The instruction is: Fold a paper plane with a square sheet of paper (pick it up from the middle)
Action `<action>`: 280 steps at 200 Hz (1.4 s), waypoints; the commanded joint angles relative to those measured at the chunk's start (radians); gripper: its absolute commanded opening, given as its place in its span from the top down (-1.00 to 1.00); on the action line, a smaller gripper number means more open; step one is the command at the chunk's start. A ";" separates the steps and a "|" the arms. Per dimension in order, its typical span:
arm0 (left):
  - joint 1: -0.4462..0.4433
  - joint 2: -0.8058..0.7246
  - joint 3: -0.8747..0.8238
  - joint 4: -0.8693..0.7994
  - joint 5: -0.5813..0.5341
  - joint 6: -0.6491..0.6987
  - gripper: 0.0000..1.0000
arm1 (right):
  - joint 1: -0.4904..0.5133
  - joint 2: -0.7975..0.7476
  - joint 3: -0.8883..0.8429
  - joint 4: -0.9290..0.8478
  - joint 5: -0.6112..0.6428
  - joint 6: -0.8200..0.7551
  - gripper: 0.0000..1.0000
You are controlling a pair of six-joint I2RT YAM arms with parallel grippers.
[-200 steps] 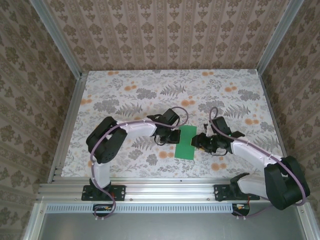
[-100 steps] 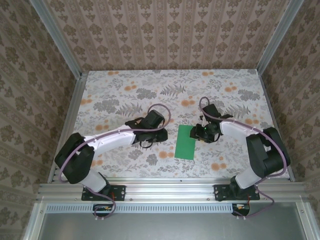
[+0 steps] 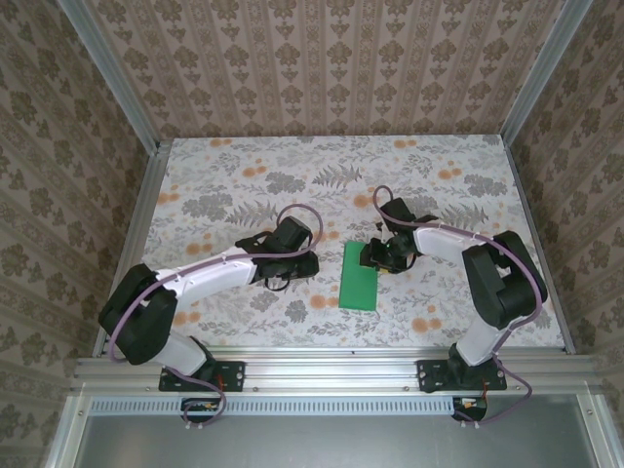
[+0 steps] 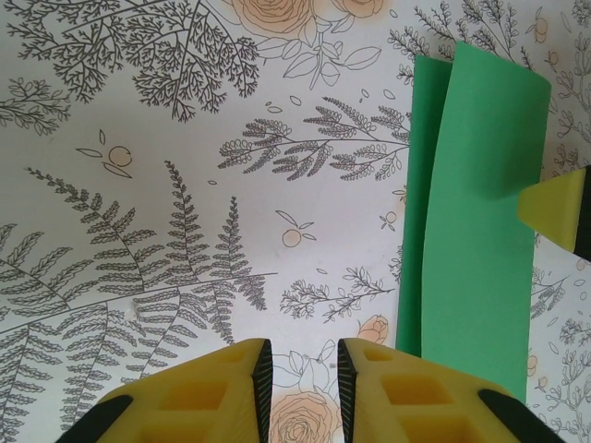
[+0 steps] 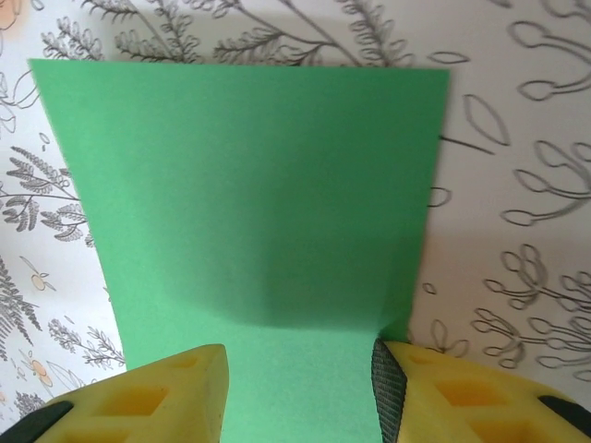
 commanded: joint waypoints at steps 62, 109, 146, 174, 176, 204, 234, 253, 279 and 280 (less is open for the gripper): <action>0.007 0.027 -0.009 0.071 0.104 0.002 0.18 | 0.015 -0.162 -0.043 -0.064 0.004 -0.037 0.05; 0.013 0.145 0.048 0.132 0.223 -0.007 0.06 | 0.015 -0.173 -0.139 0.048 -0.074 0.037 0.06; 0.022 0.185 0.066 0.148 0.245 -0.017 0.04 | 0.015 -0.134 -0.153 0.079 -0.078 0.044 0.08; 0.024 0.199 0.077 0.144 0.254 -0.014 -0.01 | 0.015 -0.111 -0.164 0.089 -0.070 0.039 0.09; 0.024 0.200 0.078 0.145 0.254 -0.014 -0.01 | 0.014 -0.109 -0.166 0.092 -0.072 0.040 0.09; 0.024 0.215 0.086 0.143 0.264 -0.013 -0.02 | 0.013 -0.097 -0.183 0.098 -0.057 0.038 0.09; 0.025 0.229 0.098 0.137 0.275 -0.007 -0.03 | 0.008 -0.106 -0.206 0.105 -0.054 0.036 0.09; 0.025 0.247 0.112 0.132 0.293 -0.002 -0.06 | 0.003 -0.115 -0.215 0.113 -0.063 0.037 0.09; 0.017 0.283 0.145 0.126 0.323 0.003 -0.07 | -0.006 -0.133 -0.230 0.129 -0.083 0.041 0.09; 0.016 0.285 0.145 0.126 0.325 0.003 -0.07 | -0.006 -0.133 -0.230 0.131 -0.085 0.042 0.09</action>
